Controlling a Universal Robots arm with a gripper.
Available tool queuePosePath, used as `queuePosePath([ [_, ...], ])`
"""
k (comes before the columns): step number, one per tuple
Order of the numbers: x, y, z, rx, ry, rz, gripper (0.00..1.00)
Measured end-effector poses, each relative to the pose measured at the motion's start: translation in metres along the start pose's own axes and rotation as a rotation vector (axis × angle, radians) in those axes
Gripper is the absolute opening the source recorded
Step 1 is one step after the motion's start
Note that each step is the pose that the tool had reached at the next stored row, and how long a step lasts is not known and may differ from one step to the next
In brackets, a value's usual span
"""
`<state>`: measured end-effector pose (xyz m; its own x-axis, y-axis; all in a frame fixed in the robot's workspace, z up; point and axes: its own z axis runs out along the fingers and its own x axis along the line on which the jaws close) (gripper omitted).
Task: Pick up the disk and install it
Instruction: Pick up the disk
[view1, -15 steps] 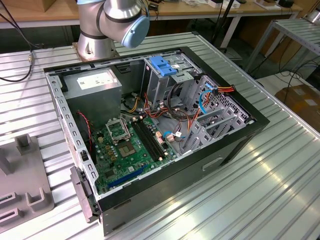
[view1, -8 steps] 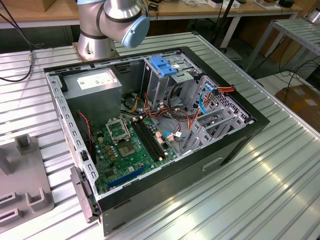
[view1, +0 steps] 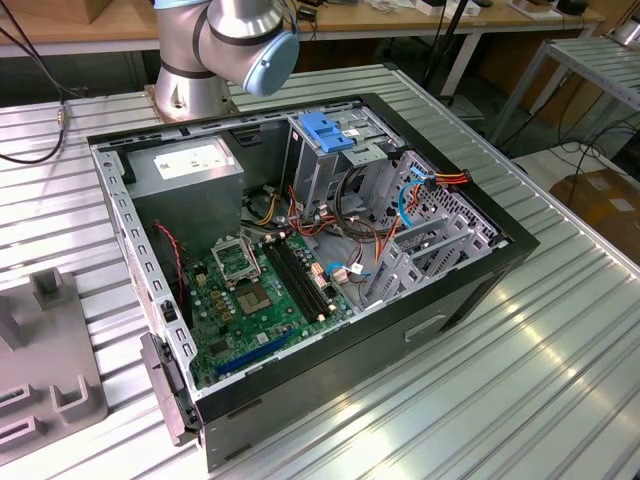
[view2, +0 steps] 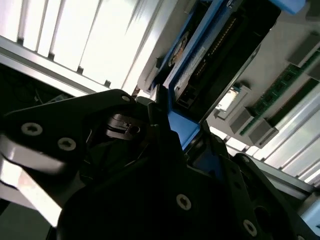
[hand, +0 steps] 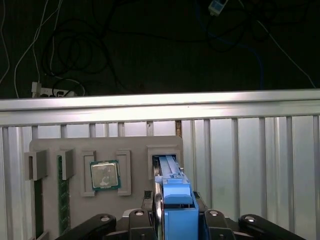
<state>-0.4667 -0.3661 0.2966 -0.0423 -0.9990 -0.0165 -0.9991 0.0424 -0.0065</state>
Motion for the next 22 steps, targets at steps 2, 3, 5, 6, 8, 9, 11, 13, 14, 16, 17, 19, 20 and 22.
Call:
queuePosePath([
  [2,0.0001,0.0000,0.0000,-0.0001,0.0000,0.000,0.37],
  [3,0.0001,0.0000,0.0000,0.0000,0.0000,0.000,0.37],
  [5,0.0001,0.0000,0.0000,0.0000,0.0000,0.000,0.37],
  [6,0.0001,0.0000,0.0000,-0.0001,0.0000,0.000,0.37],
  [8,0.0001,0.0000,0.0000,-0.0001,0.0001,0.000,0.37],
  [9,0.0001,0.0000,0.0000,0.0000,0.0000,0.000,0.37],
  [11,0.0001,0.0000,0.0000,-0.0001,0.0000,0.000,0.37],
  [13,0.0001,0.0000,0.0000,-0.0001,0.0000,0.000,0.37],
  [14,0.0001,0.0000,0.0000,-0.0001,0.0000,0.000,0.37],
  [16,0.0001,0.0000,0.0000,-0.0001,0.0000,0.000,0.37],
  [17,0.0001,0.0000,0.0000,-0.0001,0.0000,0.000,0.37],
  [19,0.0001,0.0000,-0.0007,-0.0001,0.0000,0.000,0.37],
  [20,0.0001,-0.0001,-0.0017,0.0000,0.0000,-0.001,0.37],
  [22,0.0000,-0.0001,-0.0071,-0.0001,0.0000,-0.002,0.37],
])
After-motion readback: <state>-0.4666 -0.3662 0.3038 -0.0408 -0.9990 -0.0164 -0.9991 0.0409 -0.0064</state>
